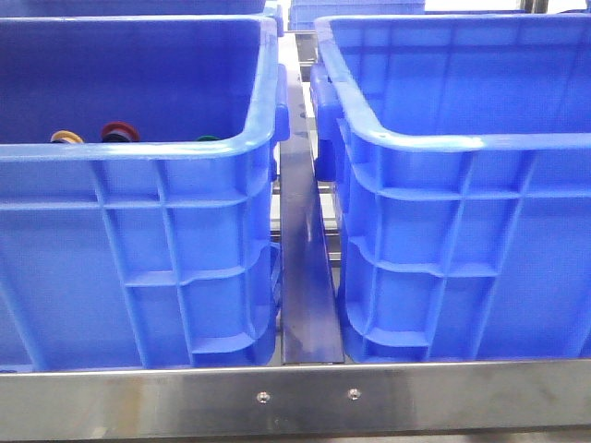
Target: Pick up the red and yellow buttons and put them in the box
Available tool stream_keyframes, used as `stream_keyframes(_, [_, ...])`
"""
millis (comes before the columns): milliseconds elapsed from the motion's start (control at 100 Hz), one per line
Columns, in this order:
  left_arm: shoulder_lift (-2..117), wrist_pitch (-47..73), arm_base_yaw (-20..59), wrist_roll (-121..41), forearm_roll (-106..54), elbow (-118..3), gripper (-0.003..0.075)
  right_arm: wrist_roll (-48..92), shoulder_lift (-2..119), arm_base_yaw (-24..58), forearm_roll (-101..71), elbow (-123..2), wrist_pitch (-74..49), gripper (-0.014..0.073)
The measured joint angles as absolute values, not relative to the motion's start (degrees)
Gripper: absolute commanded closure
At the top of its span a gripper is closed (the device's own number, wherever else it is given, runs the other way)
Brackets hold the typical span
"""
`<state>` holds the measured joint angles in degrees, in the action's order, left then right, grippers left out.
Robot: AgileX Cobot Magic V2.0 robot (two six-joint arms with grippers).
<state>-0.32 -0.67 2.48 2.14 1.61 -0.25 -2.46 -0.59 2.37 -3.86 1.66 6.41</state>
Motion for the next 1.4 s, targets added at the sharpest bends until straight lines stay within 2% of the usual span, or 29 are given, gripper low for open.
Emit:
stream_keyframes(390, [-0.32,0.41,2.48,2.14,0.0,-0.73,0.0739,-2.46,-0.59,2.37,-3.86,1.66,6.41,0.069])
stream_keyframes(580, [1.26,8.43,2.48,2.14,-0.8,-9.38,0.0739,-2.46,-0.59,2.37,-3.86,1.66,6.41,0.069])
stream_keyframes(730, [8.8,15.58,2.48,2.14,-0.8,-20.67,0.0739,-2.46,-0.59,2.37,-3.86,1.66,6.41,0.069])
stream_keyframes(1040, [31.95,36.48,2.48,2.14,-1.52,-44.35,0.0739,-2.46,-0.59,2.37,-3.86,1.66,6.41,0.069])
stream_keyframes(1210, [40.5,39.22,2.48,2.14,-1.81,-51.1,0.0739,-2.46,-0.59,2.37,-3.86,1.66,6.41,0.069])
stream_keyframes(1400, [46.3,39.32,2.48,2.14,-1.81,-52.81,0.0739,-2.46,-0.59,2.37,-3.86,1.66,6.41,0.069])
